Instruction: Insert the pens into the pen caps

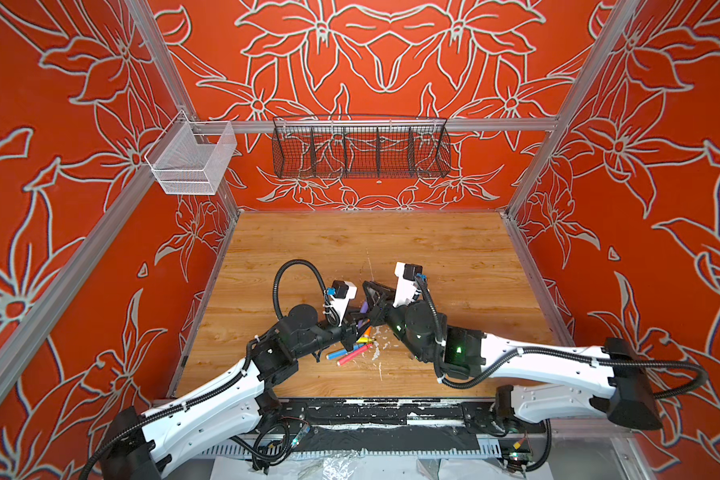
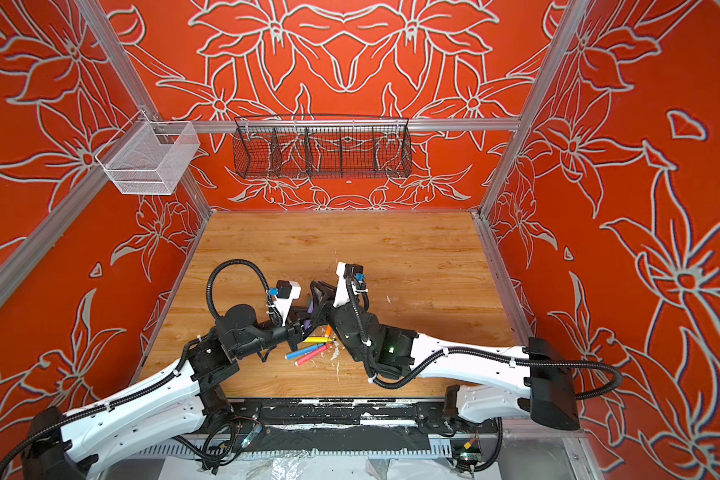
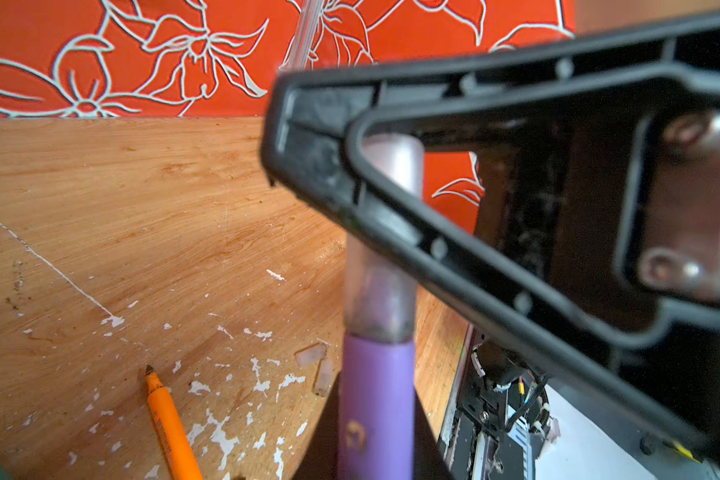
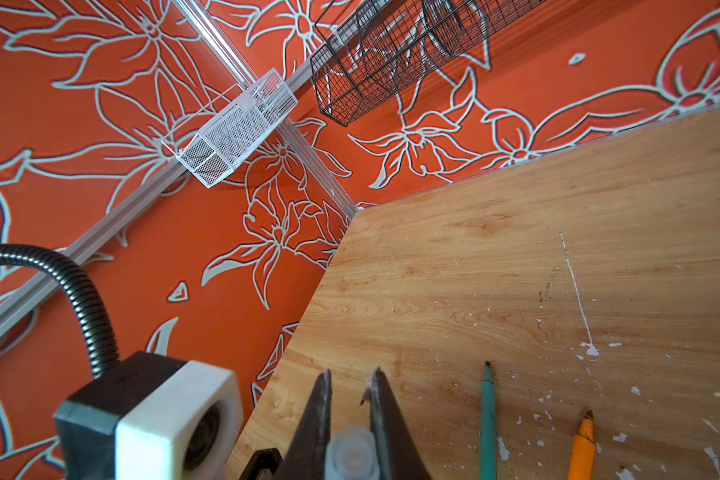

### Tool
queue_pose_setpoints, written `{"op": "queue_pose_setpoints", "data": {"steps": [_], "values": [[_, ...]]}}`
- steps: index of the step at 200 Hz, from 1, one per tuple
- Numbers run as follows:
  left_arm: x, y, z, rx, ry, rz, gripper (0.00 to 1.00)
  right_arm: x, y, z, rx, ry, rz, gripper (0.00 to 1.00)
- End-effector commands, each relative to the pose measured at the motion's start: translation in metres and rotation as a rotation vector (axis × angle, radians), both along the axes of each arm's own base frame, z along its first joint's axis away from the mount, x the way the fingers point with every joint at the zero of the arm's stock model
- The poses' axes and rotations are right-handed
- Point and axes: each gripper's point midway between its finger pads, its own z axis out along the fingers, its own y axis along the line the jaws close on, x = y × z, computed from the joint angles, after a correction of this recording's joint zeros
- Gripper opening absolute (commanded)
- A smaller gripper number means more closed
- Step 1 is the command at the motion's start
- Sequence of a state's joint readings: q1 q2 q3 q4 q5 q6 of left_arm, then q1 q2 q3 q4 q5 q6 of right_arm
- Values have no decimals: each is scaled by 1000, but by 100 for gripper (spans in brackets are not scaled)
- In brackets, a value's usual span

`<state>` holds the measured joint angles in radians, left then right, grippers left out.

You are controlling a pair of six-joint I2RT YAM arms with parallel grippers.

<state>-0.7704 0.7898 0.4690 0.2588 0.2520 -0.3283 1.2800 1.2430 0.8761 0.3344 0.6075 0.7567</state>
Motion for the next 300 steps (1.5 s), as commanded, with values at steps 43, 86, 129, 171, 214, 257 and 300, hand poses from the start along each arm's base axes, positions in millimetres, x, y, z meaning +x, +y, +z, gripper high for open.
{"op": "queue_pose_setpoints", "data": {"steps": [43, 86, 129, 171, 214, 257, 300], "values": [[33, 28, 53, -103, -140, 217, 0, -84, 28, -79, -193, 62, 328, 0], [41, 33, 48, -106, -115, 256, 0, -98, 37, -83, -128, 73, 394, 0], [46, 40, 45, -139, -87, 266, 0, -116, 47, -81, -60, 59, 444, 0], [50, 46, 42, -184, -57, 275, 0, -128, 61, -87, -29, 54, 469, 0], [55, 52, 38, -198, -34, 294, 0, -134, 66, -86, 6, 46, 484, 0], [55, 53, 39, -245, -15, 269, 0, -143, 73, -80, 26, 25, 519, 0], [59, 60, 39, -278, 7, 262, 0, -149, 77, -74, 34, 2, 547, 0]]}}
